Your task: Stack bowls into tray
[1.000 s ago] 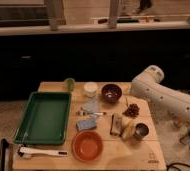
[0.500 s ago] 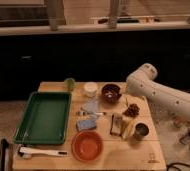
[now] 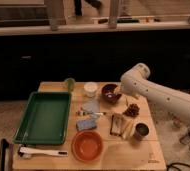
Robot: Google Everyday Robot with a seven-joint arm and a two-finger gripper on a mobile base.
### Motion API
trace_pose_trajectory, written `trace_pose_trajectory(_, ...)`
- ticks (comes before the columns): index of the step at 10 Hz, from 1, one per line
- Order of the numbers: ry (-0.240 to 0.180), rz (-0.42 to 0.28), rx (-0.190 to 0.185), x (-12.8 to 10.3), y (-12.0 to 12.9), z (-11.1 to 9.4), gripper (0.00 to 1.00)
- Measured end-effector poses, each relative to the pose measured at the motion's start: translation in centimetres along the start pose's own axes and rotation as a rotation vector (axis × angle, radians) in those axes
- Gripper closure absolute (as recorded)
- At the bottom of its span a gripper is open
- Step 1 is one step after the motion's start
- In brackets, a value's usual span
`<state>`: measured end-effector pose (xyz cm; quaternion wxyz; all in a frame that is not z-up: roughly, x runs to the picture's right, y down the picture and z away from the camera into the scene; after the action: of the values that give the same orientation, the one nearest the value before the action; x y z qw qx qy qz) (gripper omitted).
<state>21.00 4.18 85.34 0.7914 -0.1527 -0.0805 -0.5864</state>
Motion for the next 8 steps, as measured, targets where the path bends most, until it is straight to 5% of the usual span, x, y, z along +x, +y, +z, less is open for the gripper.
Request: trace_pose_trajectory(8, -0.059, -0.019, 0.044, 0.8, -1.3, 4.5, 0.20)
